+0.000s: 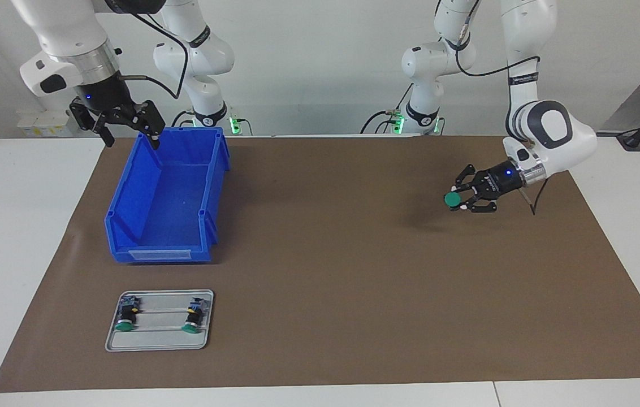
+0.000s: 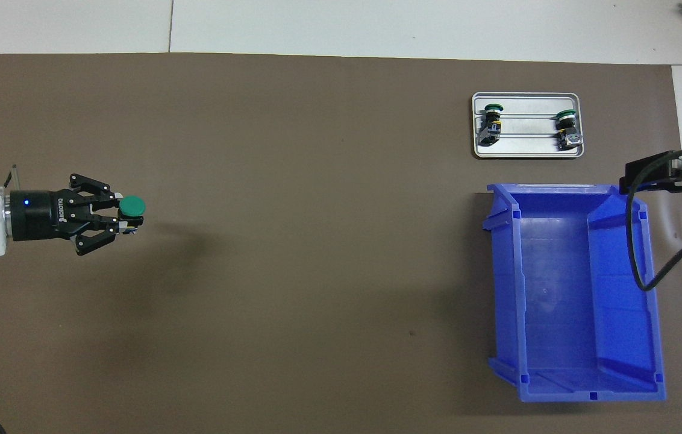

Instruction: Place and press button with both arms

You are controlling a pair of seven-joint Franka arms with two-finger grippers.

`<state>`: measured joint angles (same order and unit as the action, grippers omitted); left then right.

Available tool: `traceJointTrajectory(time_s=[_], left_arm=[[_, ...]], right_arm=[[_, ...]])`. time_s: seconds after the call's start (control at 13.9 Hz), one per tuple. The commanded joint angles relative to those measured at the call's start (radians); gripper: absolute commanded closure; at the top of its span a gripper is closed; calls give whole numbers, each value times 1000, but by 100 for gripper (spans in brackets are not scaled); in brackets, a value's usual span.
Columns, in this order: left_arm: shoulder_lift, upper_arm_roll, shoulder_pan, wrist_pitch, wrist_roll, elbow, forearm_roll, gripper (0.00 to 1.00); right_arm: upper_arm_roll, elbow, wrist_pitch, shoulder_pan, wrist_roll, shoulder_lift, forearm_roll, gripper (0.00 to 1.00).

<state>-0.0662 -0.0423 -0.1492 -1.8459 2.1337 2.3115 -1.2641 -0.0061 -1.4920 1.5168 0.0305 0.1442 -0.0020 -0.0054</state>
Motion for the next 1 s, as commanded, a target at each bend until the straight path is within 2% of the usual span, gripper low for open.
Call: traceJointTrajectory(time_s=[0.0,0.22,0.43,0.93], left_arm=[[-1,7,-4,-4,199,121,-151,70],[-4,13,46,27,270,163,-317,69],[-61,13,146,28,382,177,-493,69],[-92,13,290,7,427,194,-722,69]], right_arm=[[5,-4,-9,-11,-23,-4,25,0],[5,-4,-9,-11,-23,-4,24,0],[5,-4,-9,-11,-23,-4,25,0],[5,-4,-9,-11,-23,-4,24,0]])
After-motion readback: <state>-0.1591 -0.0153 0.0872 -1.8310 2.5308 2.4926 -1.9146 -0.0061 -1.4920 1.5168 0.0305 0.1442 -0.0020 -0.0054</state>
